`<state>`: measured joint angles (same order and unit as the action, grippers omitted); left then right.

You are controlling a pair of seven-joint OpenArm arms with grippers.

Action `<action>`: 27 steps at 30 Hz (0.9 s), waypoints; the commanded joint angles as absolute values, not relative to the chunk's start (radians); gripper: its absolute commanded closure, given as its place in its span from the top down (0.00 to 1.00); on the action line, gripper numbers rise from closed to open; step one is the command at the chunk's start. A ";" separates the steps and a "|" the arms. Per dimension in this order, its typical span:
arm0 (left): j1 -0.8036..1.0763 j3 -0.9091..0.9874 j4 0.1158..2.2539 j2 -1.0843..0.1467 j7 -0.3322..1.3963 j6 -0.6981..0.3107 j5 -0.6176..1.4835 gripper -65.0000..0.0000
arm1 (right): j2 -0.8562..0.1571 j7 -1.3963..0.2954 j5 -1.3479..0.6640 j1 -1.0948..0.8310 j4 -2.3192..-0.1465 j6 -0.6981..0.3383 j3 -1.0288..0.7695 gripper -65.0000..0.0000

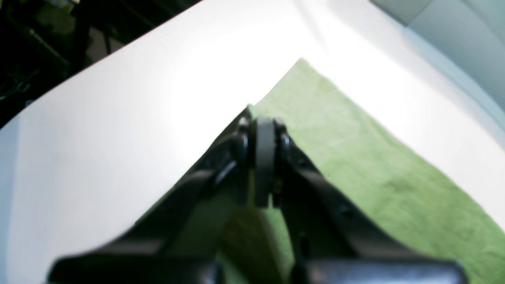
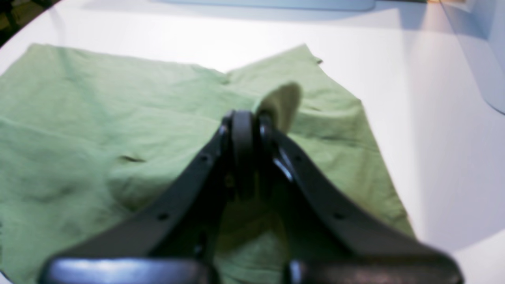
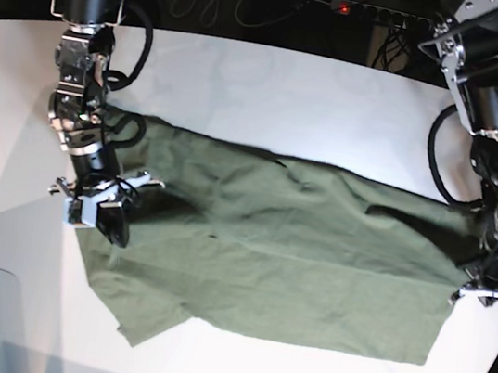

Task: Layout the t-shirt on the table in an organized manner, then fold the t-shirt properly
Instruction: 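Move the right gripper onto the shirt and open it over the fabric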

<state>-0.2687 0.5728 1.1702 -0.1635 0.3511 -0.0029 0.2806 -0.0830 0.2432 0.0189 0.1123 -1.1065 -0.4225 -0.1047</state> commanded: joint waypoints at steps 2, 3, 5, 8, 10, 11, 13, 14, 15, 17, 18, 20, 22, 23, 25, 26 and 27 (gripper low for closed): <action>-0.292 0.573 1.175 -0.177 0.317 -0.005 0.283 0.00 | -0.085 0.275 0.005 0.130 -1.122 -0.433 -0.102 0.00; -0.291 0.573 1.173 -0.177 0.317 -0.005 0.283 0.00 | -0.085 0.275 0.005 0.130 -1.122 -0.433 -0.102 0.00; -0.277 0.573 1.173 -0.188 0.317 -0.004 0.283 0.00 | -0.085 0.275 0.007 0.128 -1.122 -0.433 -0.101 0.00; -0.265 0.573 1.181 -0.203 0.321 -0.001 0.289 0.00 | -0.084 0.274 0.007 0.130 -1.122 -0.433 -0.101 0.00; -0.265 0.575 1.176 -0.205 0.321 -0.001 0.286 0.00 | -0.084 0.274 0.007 0.130 -1.122 -0.433 -0.101 0.00; -0.265 0.575 1.170 -0.208 0.318 -0.001 0.285 0.00 | -0.084 0.274 0.007 0.131 -1.122 -0.433 -0.101 0.00; -0.265 0.575 1.170 -0.220 0.318 -0.001 0.285 0.00 | -0.084 0.274 0.007 0.131 -1.122 -0.433 -0.099 0.00; -0.265 0.575 1.170 -0.220 0.317 -0.001 0.285 0.00 | -0.084 0.274 0.007 0.134 -1.122 -0.433 -0.099 0.00; -0.265 0.575 1.170 -0.220 0.317 -0.001 0.285 0.00 | -0.082 0.274 0.007 0.140 -1.122 -0.433 -0.099 0.00; -0.268 0.575 1.170 -0.222 0.317 -0.001 0.285 0.00 | -0.081 0.274 0.007 0.147 -1.118 -0.433 -0.099 0.00; -0.271 0.575 1.170 -0.222 0.317 0.001 0.285 0.00 | -0.081 0.274 0.007 0.148 -1.110 -0.433 -0.099 0.00; -0.271 0.573 1.170 -0.222 0.317 0.004 0.285 0.00 | -0.081 0.274 0.007 0.163 -1.101 -0.433 -0.091 0.00; -0.272 0.573 1.170 -0.223 0.317 0.004 0.285 0.00 | -0.082 0.274 0.007 0.166 -1.089 -0.433 -0.068 0.00; -0.272 0.573 1.170 -0.223 0.317 0.004 0.285 0.00 | -0.085 0.274 0.007 0.168 -1.084 -0.433 -0.056 0.00; -0.272 0.573 1.170 -0.225 0.317 0.004 0.285 0.00 | -0.085 0.274 0.007 0.168 -1.082 -0.433 -0.036 0.00; -0.272 0.573 1.168 -0.225 0.317 0.004 0.285 0.00 | -0.085 0.274 0.007 0.166 -1.082 -0.433 -0.035 0.00; -0.272 0.573 1.168 -0.225 0.317 0.004 0.285 0.00 | -0.085 0.272 0.007 0.166 -1.082 -0.433 -0.035 0.04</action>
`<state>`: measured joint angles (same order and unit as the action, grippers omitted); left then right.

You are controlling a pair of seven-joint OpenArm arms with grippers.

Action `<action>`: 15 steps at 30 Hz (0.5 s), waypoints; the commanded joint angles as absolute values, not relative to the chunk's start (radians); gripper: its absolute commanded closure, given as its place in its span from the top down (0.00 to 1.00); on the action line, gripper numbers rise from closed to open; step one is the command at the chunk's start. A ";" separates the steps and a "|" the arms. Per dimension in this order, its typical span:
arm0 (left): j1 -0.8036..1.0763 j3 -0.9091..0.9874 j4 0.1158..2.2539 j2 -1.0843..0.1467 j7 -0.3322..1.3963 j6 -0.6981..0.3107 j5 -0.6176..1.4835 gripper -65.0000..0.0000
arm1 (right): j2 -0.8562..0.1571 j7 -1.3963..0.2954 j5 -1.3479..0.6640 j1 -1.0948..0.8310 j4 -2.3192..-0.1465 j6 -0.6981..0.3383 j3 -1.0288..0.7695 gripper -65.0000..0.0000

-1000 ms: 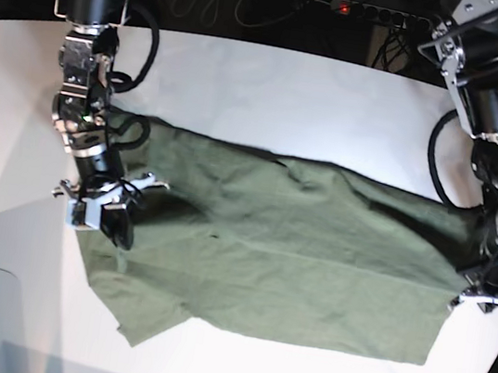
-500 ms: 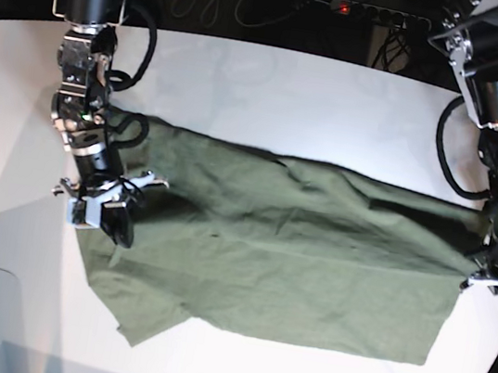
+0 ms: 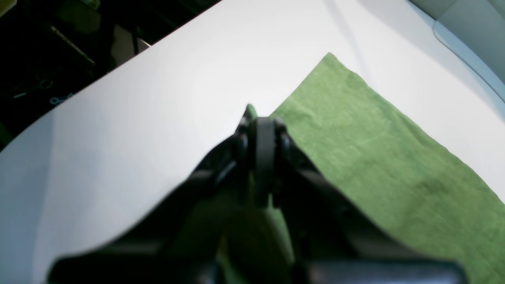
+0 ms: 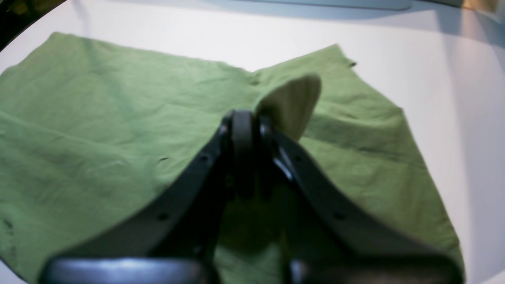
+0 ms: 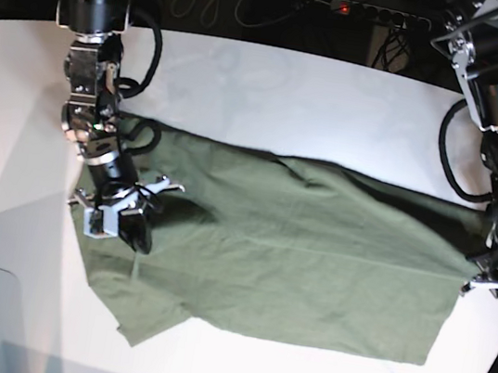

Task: Layout the t-shirt on the table in an organized manner, then fold the t-shirt properly
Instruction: 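Move the right gripper onto the shirt and open it over the fabric, then grasp the shirt edges with both grippers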

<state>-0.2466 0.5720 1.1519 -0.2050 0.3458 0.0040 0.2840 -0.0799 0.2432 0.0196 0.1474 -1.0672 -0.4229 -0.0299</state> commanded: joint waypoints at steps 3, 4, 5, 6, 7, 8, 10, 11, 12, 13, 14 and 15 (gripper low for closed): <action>-0.272 0.573 1.158 -0.225 0.325 0.004 0.283 0.05 | -0.085 0.216 0.007 0.168 -1.087 -0.433 -0.035 0.21; -0.272 0.573 1.144 -0.225 0.325 0.005 0.283 0.09 | -0.085 0.188 0.007 0.170 -1.089 -0.433 -0.035 0.28; -0.274 0.573 1.132 -0.225 0.321 0.005 0.283 0.14 | -0.085 0.173 0.007 0.171 -1.089 -0.433 -0.035 0.33; -0.274 0.573 1.122 -0.225 0.320 0.005 0.283 0.20 | -0.087 0.160 0.007 0.171 -1.089 -0.433 -0.042 0.40; -0.274 0.573 1.121 -0.225 0.320 0.005 0.285 0.26 | -0.087 0.159 0.007 0.173 -1.090 -0.433 -0.045 0.45; -0.274 0.573 1.121 -0.225 0.317 0.005 0.286 0.33 | -0.090 0.162 0.007 0.170 -1.090 -0.433 -0.048 0.49; -0.272 0.575 1.124 -0.225 0.317 0.005 0.289 0.45 | -0.105 0.154 0.007 0.159 -1.121 -0.433 -0.068 0.54; -0.271 0.576 1.133 -0.226 0.317 0.005 0.289 0.50 | -0.105 0.154 0.007 0.139 -1.138 -0.433 -0.079 0.56; -0.266 0.576 1.145 -0.226 0.317 0.005 0.291 0.54 | -0.107 0.157 0.007 0.122 -1.159 -0.433 -0.091 0.57; -0.266 0.584 1.158 -0.226 0.317 0.005 0.291 0.58 | -0.107 0.159 0.007 0.108 -1.179 -0.433 -0.099 0.58; -0.265 0.599 1.173 -0.226 0.323 0.005 0.288 0.60 | -0.107 0.154 0.007 0.094 -1.204 -0.433 -0.110 0.58; -0.262 0.621 1.184 -0.225 0.326 0.001 0.286 0.61 | -0.107 0.153 0.007 0.074 -1.231 -0.433 -0.125 0.58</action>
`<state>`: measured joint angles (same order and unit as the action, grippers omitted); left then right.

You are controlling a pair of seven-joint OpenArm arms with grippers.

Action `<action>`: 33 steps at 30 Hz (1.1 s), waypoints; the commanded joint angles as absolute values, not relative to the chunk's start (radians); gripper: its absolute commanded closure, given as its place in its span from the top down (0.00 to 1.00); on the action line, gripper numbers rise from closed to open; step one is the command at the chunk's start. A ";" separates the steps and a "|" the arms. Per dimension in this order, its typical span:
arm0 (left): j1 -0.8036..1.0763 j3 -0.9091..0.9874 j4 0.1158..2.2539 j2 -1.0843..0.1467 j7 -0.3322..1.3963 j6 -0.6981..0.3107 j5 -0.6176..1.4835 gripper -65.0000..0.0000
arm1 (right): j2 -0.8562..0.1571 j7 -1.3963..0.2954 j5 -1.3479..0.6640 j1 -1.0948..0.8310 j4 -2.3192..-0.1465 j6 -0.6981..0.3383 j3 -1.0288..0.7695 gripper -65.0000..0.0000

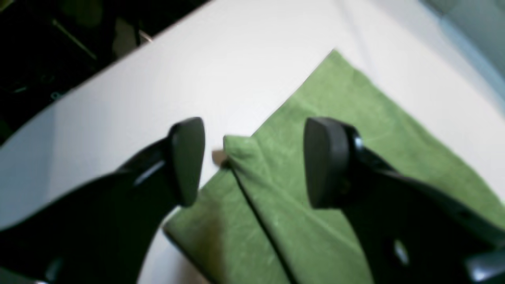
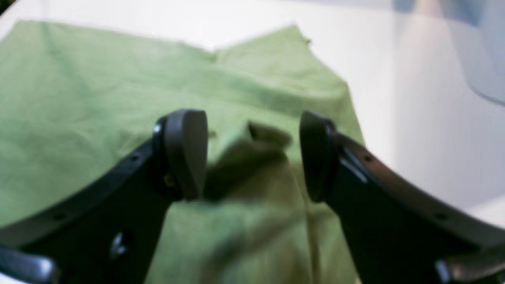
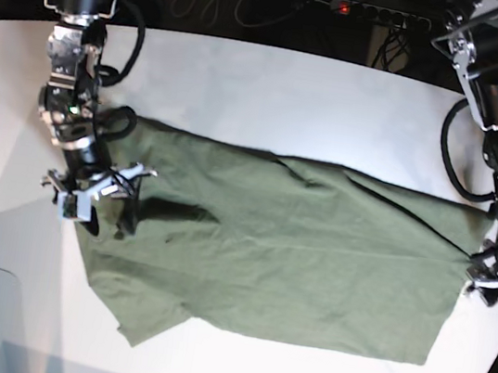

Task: Layout the t-shirt on the table in an organized manner, then fold the t-shirt properly
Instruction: 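Grasp the shirt edges with both grippers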

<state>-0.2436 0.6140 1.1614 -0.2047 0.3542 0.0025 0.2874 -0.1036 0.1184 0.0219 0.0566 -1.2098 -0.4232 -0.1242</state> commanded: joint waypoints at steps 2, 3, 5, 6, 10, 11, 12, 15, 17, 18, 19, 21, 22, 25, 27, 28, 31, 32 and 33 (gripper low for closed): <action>-0.228 0.653 1.198 -0.225 0.326 -0.001 0.288 0.61 | -0.104 0.153 0.007 0.033 -1.277 -0.433 -0.150 0.58; -0.206 0.664 1.204 -0.225 0.326 -0.001 0.291 0.61 | -0.102 0.153 0.007 0.007 -1.300 -0.433 -0.160 0.58; -0.177 0.680 1.196 -0.226 0.325 -0.002 0.291 0.61 | -0.101 0.153 0.005 -0.042 -1.339 -0.433 -0.171 0.58; -0.163 0.690 1.187 -0.226 0.321 -0.004 0.286 0.61 | -0.101 0.153 0.005 -0.068 -1.357 -0.433 -0.173 0.58; -0.139 0.700 1.079 -0.226 0.315 -0.005 0.285 0.61 | -0.099 0.160 0.005 -0.153 -1.402 -0.433 -0.173 0.58; -0.140 0.700 1.046 -0.228 0.314 -0.005 0.285 0.61 | -0.099 0.160 0.005 -0.168 -1.409 -0.433 -0.173 0.58; -0.142 0.697 1.017 -0.237 0.312 -0.005 0.286 0.61 | -0.099 0.160 0.005 -0.185 -1.417 -0.432 -0.173 0.58; -0.166 0.674 0.952 -0.245 0.272 -0.005 0.286 0.61 | -0.099 0.160 0.005 -0.226 -1.435 -0.430 -0.173 0.58; -0.174 0.634 0.915 -0.249 0.234 -0.005 0.288 0.61 | -0.099 0.162 0.005 -0.252 -1.448 -0.430 -0.173 0.58; -0.177 0.619 0.898 -0.249 0.216 -0.005 0.289 0.61 | -0.099 0.162 0.005 -0.266 -1.451 -0.430 -0.173 0.58; -0.182 0.610 0.883 -0.251 0.199 -0.005 0.285 0.61 | -0.099 0.162 0.005 -0.280 -1.458 -0.430 -0.173 0.58; -0.182 0.602 0.862 -0.251 0.173 -0.005 0.285 0.61 | -0.099 0.162 0.005 -0.297 -1.469 -0.430 -0.174 0.58; -0.183 0.602 0.854 -0.251 0.163 -0.005 0.285 0.61 | -0.099 0.162 0.005 -0.308 -1.474 -0.430 -0.174 0.58; -0.205 0.578 0.823 -0.251 0.153 -0.005 0.285 0.61 | -0.099 0.162 0.005 -0.326 -1.477 -0.429 -0.174 0.58; -0.220 0.558 0.783 -0.260 0.153 -0.005 0.285 0.61 | -0.099 0.162 0.005 -0.335 -1.477 -0.429 -0.174 0.58; -0.228 0.552 0.766 -0.268 0.153 -0.005 0.288 0.60 | -0.099 0.162 0.005 -0.343 -1.477 -0.429 -0.174 0.58; -0.240 0.518 0.725 -0.278 0.151 -0.005 0.291 0.58 | -0.102 0.160 0.005 -0.349 -1.472 -0.429 -0.174 0.58; -0.240 0.509 0.722 -0.278 0.151 -0.005 0.291 0.54 | -0.104 0.154 0.005 -0.349 -1.469 -0.429 -0.174 0.58; -0.240 0.504 0.720 -0.278 0.151 -0.005 0.291 0.48 | -0.105 0.153 0.005 -0.344 -1.465 -0.429 -0.174 0.58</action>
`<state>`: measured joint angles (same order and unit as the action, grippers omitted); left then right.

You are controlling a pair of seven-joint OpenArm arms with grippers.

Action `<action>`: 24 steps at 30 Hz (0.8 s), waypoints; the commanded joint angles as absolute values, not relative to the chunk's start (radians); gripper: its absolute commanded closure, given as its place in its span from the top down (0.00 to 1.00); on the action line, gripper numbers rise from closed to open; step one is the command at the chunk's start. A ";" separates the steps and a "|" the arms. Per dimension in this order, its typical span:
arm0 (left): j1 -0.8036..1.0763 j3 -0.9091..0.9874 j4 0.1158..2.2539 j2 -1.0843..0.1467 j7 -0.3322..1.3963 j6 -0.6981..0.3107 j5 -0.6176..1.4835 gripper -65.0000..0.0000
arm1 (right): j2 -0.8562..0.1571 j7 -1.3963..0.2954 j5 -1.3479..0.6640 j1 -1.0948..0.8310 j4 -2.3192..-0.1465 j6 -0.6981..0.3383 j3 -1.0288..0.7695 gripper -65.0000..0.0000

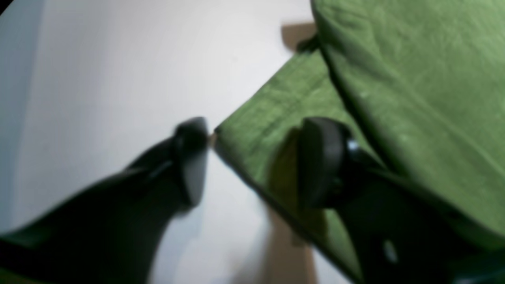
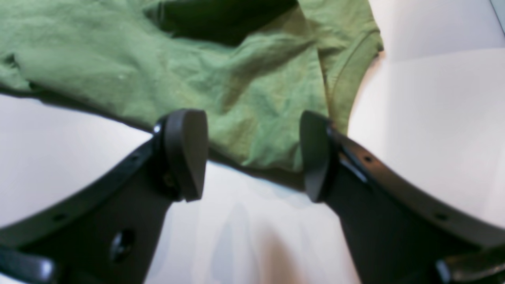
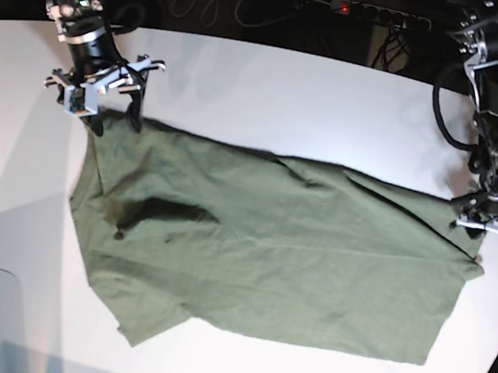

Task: Layout the t-shirt on the table in an organized manner, then fold the t-shirt properly
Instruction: 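Grasp the shirt edges with both grippers, then lift the grasped shirt edge with both grippers and pull it taut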

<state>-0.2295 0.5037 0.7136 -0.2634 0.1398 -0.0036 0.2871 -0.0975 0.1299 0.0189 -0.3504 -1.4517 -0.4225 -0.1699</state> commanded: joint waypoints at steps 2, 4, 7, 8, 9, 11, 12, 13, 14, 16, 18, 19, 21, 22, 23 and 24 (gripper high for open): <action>-0.246 0.503 0.719 -0.278 0.151 -0.005 0.291 0.33 | -0.105 0.153 0.005 -0.338 -1.445 -0.429 -0.174 0.58; -0.246 0.503 0.714 -0.278 0.151 -0.005 0.291 0.19 | -0.105 0.153 0.005 -0.321 -1.434 -0.429 -0.174 0.58; -0.246 0.506 0.711 -0.277 0.151 -0.005 0.291 0.00 | -0.104 0.153 0.005 -0.292 -1.392 -0.429 -0.202 0.58; -0.246 0.506 0.711 -0.277 0.151 -0.005 0.291 0.00 | -0.102 0.153 0.005 -0.275 -1.369 -0.429 -0.219 0.58; -0.243 0.506 0.713 -0.277 0.151 -0.005 0.291 0.01 | -0.102 0.153 0.005 -0.259 -1.346 -0.429 -0.236 0.58; -0.239 0.507 0.714 -0.278 0.151 -0.005 0.291 0.00 | -0.104 0.153 0.005 -0.231 -1.308 -0.429 -0.257 0.58; -0.239 0.507 0.714 -0.278 0.151 -0.005 0.291 0.00 | -0.105 0.153 0.005 -0.222 -1.296 -0.429 -0.265 0.58; -0.239 0.507 0.714 -0.278 0.151 -0.005 0.291 0.00 | -0.105 0.153 0.005 -0.214 -1.283 -0.429 -0.274 0.58; -0.239 0.509 0.714 -0.278 0.151 -0.005 0.291 0.00 | -0.105 0.153 0.005 -0.206 -1.274 -0.429 -0.282 0.58; -0.239 0.509 0.714 -0.280 0.151 -0.005 0.291 0.00 | -0.107 0.153 0.005 -0.193 -1.256 -0.432 -0.286 0.58; -0.234 0.509 0.714 -0.280 0.153 -0.005 0.291 0.00 | -0.108 0.153 0.007 -0.186 -1.234 -0.432 -0.280 0.57; -0.225 0.509 0.716 -0.280 0.153 -0.005 0.291 0.00 | -0.108 0.153 0.007 -0.183 -1.228 -0.433 -0.280 0.57; -0.217 0.509 0.722 -0.280 0.153 -0.005 0.291 0.00 | -0.108 0.153 0.007 -0.186 -1.222 -0.433 -0.278 0.57; -0.217 0.509 0.722 -0.280 0.153 -0.005 0.291 0.00 | -0.108 0.153 0.007 -0.188 -1.219 -0.433 -0.278 0.56; -0.217 0.509 0.722 -0.280 0.153 -0.005 0.291 0.00 | -0.108 0.153 0.007 -0.188 -1.208 -0.433 -0.278 0.52; -0.216 0.509 0.720 -0.280 0.153 -0.005 0.291 0.00 | -0.108 0.153 0.007 -0.188 -1.196 -0.433 -0.280 0.45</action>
<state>-0.2108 0.5068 0.7143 -0.2665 0.1333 -0.0116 0.2920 -0.0998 0.1307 0.0177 -0.1944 -1.1835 -0.4229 -0.2768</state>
